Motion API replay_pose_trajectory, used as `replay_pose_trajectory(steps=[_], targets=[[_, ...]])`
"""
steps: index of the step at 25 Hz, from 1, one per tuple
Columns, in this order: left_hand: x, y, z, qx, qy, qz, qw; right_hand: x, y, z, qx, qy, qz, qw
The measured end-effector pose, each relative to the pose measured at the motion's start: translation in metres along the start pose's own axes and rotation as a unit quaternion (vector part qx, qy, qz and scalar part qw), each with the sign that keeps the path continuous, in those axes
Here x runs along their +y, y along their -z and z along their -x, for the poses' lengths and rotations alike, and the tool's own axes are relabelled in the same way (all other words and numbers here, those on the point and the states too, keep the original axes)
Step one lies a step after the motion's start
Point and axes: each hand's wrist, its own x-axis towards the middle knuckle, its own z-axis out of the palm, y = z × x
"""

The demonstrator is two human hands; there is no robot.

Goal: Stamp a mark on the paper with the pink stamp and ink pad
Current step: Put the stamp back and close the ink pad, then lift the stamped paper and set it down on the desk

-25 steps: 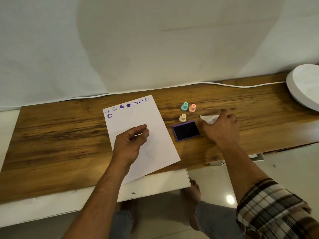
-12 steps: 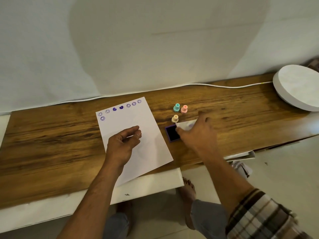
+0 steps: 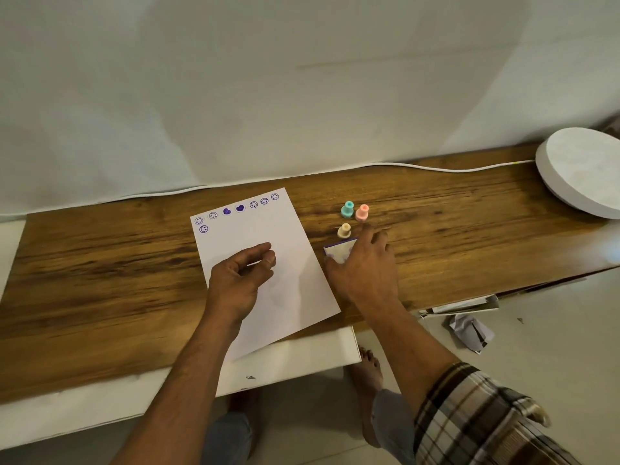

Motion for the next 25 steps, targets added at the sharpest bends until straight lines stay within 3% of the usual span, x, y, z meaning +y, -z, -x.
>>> replay_pose_trajectory(steps=[15, 17, 20, 22, 25], targets=[[0.004, 0.003, 0.004, 0.01, 0.009, -0.034, 0.999, -0.002, -0.005, 0.003, 0.001, -0.014, 0.042, 0.999], [0.005, 0.006, 0.004, 0.009, -0.003, -0.062, 0.998, -0.005, -0.001, 0.007, 0.04, -0.013, 0.049, 0.998], [0.005, 0.018, 0.004, 0.025, -0.025, -0.096, 0.995, -0.024, 0.004, 0.014, 0.114, 0.089, 0.009, 0.989], [0.003, 0.026, 0.004, 0.048, -0.031, -0.129, 0.99, -0.042, -0.002, 0.023, 0.081, 0.184, -0.026, 0.979], [0.0, 0.033, 0.005, 0.066, -0.039, -0.189, 0.979, -0.061, -0.023, 0.034, -0.015, 0.218, -0.007, 0.976]])
